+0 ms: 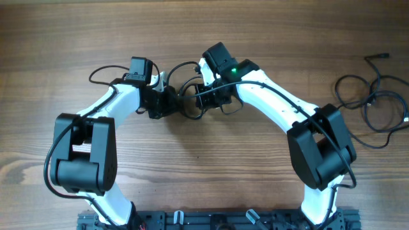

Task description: Untangle cables

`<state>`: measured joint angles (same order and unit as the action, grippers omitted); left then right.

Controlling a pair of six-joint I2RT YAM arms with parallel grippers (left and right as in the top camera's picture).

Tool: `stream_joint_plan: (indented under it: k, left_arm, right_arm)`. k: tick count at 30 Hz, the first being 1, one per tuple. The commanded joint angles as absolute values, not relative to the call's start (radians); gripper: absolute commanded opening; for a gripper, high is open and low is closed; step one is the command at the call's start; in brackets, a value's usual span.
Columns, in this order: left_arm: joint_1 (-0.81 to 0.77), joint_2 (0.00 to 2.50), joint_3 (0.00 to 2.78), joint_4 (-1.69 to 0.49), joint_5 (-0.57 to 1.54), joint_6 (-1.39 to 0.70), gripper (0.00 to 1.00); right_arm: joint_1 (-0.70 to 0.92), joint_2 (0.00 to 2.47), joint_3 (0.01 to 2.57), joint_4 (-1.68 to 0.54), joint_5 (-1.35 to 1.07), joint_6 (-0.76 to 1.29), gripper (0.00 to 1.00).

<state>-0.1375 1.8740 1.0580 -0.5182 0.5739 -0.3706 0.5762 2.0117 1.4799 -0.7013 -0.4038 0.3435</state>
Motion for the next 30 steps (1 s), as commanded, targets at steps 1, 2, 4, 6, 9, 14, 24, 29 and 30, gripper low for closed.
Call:
stream_joint_plan:
  k: [1,2,4,6,9,14,24,29,30]
  left_arm:
    - [-0.142,1.884,1.053,-0.516,0.575,-0.344,0.08]
    - [-0.142,1.884,1.053,-0.516,0.575,-0.344,0.24]
    - [-0.128,1.876,1.053,-0.516,0.623,-0.334,0.44]
    - [-0.071,1.844,1.054,-0.514,0.865,-0.230,0.61]
    - [0.012,1.819,1.054,-0.516,1.119,-0.178,0.70]
    - [0.051,1.819,1.054,-0.559,1.281,-0.065,0.64]
    - [0.001,1.819,1.053,-0.607,1.105,-0.060,0.24]
    - [0.004,1.819,1.053,-0.611,1.105,-0.060,0.37]
    - [0.004,1.819,1.053,-0.614,1.105,-0.060,0.38]
  right_arm:
    - [0.564,2.005,1.478,-0.707,-0.361,0.350,0.05]
    - [0.564,2.005,1.478,-0.706,-0.378,0.307,0.04]
    - [0.548,2.005,1.478,-0.704,-0.464,0.226,0.04]
    - [0.503,2.005,1.478,-0.709,-0.675,0.105,0.04]
    - [0.426,2.005,1.478,-0.719,-1.014,-0.054,0.04]
    - [0.369,2.005,1.478,-0.718,-1.063,-0.043,0.04]
    - [0.377,2.005,1.478,-0.715,-1.032,-0.044,0.04]
    - [0.376,2.005,1.478,-0.714,-0.895,-0.041,0.04]
    - [0.376,2.005,1.478,-0.710,-0.873,-0.027,0.04]
